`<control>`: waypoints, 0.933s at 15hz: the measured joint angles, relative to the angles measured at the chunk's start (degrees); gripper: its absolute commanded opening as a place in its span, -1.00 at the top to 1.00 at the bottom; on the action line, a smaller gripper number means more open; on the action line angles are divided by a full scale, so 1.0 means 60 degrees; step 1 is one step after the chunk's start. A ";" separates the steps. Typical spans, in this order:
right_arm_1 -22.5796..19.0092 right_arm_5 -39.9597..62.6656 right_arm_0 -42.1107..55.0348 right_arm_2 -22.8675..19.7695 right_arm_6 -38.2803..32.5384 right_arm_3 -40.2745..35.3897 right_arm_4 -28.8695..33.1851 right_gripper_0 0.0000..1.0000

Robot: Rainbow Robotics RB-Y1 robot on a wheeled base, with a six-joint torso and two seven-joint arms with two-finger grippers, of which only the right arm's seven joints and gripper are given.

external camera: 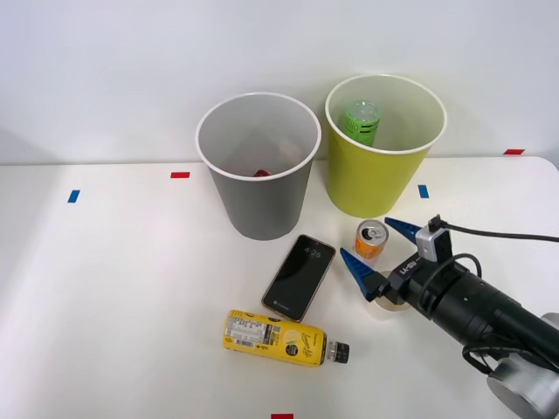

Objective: Put cans in the gray bin, plastic bottles in the light green bin

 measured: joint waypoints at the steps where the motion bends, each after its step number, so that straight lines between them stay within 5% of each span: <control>1: 0.0030 0.0003 0.0001 0.0000 -0.0001 0.0002 0.0000 -1.00; 8: 0.0079 0.0264 -0.0036 -0.0037 0.0017 -0.0001 0.0001 -0.92; 11: 0.0105 0.0281 -0.0038 -0.0042 0.0041 0.0003 0.0003 1.00; 14: 0.0254 0.0282 -0.0038 -0.0059 0.0010 -0.0005 -0.0002 1.00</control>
